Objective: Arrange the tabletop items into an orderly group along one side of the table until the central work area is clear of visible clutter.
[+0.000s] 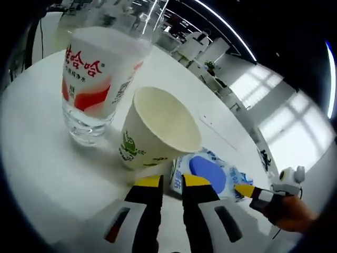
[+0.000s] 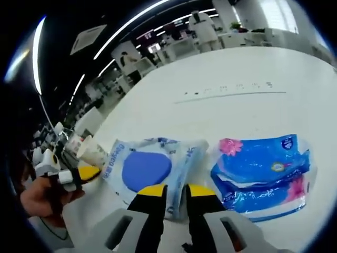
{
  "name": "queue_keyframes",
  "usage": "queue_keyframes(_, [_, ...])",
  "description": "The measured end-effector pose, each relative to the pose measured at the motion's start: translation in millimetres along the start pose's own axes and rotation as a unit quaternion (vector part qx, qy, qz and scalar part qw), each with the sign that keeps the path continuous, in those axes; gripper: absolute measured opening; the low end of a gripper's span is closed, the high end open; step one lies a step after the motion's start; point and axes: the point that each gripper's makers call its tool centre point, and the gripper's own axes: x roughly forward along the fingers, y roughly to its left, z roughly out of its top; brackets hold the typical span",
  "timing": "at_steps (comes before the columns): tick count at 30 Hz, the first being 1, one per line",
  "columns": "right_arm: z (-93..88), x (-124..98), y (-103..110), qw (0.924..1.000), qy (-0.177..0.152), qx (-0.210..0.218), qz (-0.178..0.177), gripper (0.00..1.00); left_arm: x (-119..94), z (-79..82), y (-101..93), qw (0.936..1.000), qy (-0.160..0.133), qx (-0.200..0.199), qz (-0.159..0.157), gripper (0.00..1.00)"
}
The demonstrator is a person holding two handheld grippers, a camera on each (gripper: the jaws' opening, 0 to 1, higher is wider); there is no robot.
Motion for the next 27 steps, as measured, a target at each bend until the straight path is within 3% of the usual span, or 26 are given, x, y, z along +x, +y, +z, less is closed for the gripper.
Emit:
queue_keyframes(7, [-5.7, 1, 4, 0.9999, 0.011, 0.003, 0.008, 0.13, 7, -3.5, 6.6, 0.9999, 0.005, -0.008, 0.006, 0.00])
queue_keyframes(21, [-19.0, -6, 2, 0.9996, 0.028, -0.007, -0.006, 0.19, 16, 1.6, 0.2, 0.9998, 0.015, 0.009, 0.000, 0.00])
queue_keyframes(27, [-14.3, -23, 5, 0.9998, -0.001, -0.002, -0.019, 0.03, 13, 2.3, 2.5, 1.0000, 0.004, 0.003, 0.007, 0.00])
